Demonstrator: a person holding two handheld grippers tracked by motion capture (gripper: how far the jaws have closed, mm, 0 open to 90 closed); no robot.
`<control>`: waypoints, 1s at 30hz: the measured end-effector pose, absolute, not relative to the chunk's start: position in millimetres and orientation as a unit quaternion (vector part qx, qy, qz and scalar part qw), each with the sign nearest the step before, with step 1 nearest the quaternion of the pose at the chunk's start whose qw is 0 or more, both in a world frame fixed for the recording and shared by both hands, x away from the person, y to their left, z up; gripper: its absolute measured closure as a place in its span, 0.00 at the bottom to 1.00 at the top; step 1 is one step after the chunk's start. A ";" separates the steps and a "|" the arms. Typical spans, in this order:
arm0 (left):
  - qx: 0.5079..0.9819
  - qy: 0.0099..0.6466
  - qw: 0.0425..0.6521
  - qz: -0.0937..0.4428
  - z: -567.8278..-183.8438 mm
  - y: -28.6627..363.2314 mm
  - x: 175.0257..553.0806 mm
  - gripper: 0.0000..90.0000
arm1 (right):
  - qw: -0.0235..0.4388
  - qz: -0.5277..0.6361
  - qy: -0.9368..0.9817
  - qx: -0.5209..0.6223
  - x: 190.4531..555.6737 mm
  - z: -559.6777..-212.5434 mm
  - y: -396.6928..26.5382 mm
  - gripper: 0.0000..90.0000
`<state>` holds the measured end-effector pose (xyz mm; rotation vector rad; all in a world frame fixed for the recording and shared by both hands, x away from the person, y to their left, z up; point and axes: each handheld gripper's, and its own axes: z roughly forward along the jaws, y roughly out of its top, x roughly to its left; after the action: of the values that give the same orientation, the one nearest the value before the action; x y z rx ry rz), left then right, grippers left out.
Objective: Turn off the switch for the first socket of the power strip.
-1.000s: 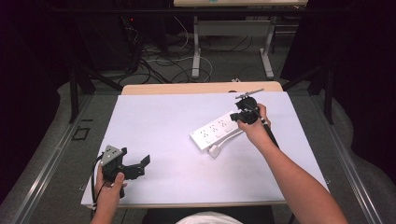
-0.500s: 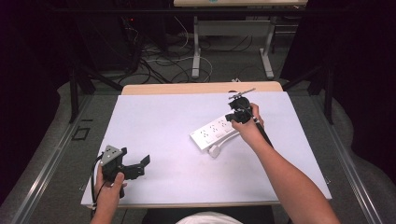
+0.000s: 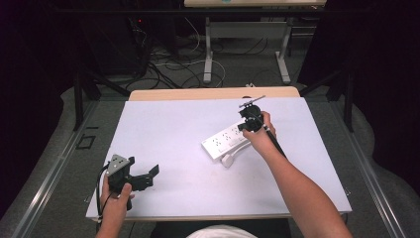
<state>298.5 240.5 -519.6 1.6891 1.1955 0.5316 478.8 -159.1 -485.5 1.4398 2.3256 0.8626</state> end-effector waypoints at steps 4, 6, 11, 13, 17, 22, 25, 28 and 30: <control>0.695 0.489 0.480 0.218 -519.5 240.7 298.6 0.01 | 0.134 0.294 0.802 0.502 480.5 -488.4 -159.0 1.00; 0.696 0.489 0.480 0.218 -519.5 240.8 298.7 0.01 | 0.126 0.291 0.800 0.509 480.9 -489.1 -158.5 1.00; 0.696 0.488 0.479 0.218 -519.6 240.6 298.7 0.01 | 0.117 0.281 0.800 0.518 482.1 -492.9 -156.3 1.00; 0.697 0.487 0.479 0.218 -519.5 240.5 298.7 0.01 | 0.117 0.279 0.799 0.520 482.4 -494.5 -155.2 1.00; 0.697 0.487 0.478 0.218 -519.6 240.3 298.8 0.01 | 0.111 0.274 0.800 0.522 482.6 -495.9 -153.9 1.00; 0.698 0.487 0.478 0.217 -519.6 240.3 298.8 0.01 | 0.108 0.267 0.807 0.515 483.2 -499.1 -153.9 1.00; 0.698 0.487 0.478 0.217 -519.7 240.3 298.9 0.01 | 0.106 0.264 0.808 0.516 482.9 -500.6 -151.9 1.00; 0.697 0.488 0.479 0.217 -519.8 240.0 298.9 0.01 | 0.103 0.261 0.806 0.521 482.6 -501.8 -149.8 1.00; 0.698 0.486 0.479 0.217 -519.6 240.2 298.9 0.01 | 0.103 0.247 0.813 0.517 482.7 -502.5 -149.2 1.00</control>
<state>298.9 240.2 -519.6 1.7040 1.1866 0.5289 482.7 -149.2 -502.5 1.5263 2.3999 0.7284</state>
